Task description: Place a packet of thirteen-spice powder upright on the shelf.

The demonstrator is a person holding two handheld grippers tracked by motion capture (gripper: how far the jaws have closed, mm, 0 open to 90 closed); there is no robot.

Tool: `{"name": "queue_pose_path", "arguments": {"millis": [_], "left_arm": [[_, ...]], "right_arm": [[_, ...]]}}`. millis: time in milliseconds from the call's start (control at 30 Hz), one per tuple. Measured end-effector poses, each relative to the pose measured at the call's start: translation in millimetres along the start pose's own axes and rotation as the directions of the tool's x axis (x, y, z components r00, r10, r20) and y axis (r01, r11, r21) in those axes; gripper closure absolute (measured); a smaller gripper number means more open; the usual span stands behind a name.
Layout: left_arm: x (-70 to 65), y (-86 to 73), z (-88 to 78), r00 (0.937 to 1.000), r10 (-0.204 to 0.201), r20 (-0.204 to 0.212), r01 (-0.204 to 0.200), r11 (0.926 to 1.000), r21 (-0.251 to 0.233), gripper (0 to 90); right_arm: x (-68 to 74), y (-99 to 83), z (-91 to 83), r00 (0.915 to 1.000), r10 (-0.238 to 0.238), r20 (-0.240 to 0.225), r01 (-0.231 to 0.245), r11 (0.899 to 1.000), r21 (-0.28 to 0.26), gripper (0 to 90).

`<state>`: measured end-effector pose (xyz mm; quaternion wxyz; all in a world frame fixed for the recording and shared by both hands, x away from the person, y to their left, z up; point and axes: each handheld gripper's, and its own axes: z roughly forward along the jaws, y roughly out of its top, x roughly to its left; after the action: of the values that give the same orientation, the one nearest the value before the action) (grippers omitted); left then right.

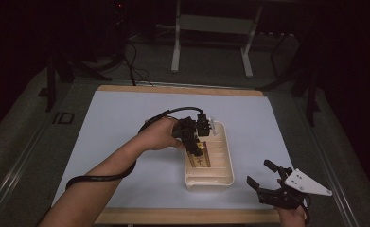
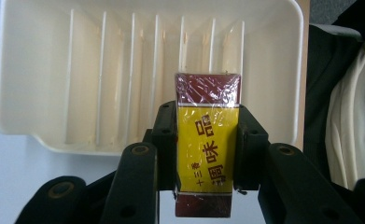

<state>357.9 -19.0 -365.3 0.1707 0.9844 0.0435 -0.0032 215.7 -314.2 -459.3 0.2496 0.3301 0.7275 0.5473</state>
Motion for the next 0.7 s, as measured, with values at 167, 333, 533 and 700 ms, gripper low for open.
{"name": "queue_pose_path", "arguments": {"millis": [167, 333, 533, 700], "left_arm": [[1.2, 4.2, 10.9, 0.9999, 0.013, 0.01, -0.013, 0.9999, -0.003, 67.9], [3.9, 7.4, 23.5, 0.9995, 0.02, 0.025, -0.019, 0.9998, -0.004, 67.8], [8.5, 5.6, 36.9, 0.999, 0.008, 0.044, -0.006, 0.999, -0.045, 67.6], [11.0, 2.6, 48.3, 0.9984, 0.005, 0.056, 0.001, 0.9956, -0.093, 67.5]], "right_arm": [[-0.6, -0.2, -0.3, 1.0, 0.003, 0.0, -0.003, 1.0, -0.003, 14.8], [-0.7, -0.1, -0.8, 1.0, 0.001, 0.0, -0.001, 1.0, -0.005, 14.8], [-1.2, -0.3, -1.0, 1.0, 0.001, -0.002, -0.001, 1.0, -0.005, 14.8], [-1.2, -0.2, -1.0, 1.0, 0.001, -0.003, -0.001, 1.0, -0.006, 14.8]]}}
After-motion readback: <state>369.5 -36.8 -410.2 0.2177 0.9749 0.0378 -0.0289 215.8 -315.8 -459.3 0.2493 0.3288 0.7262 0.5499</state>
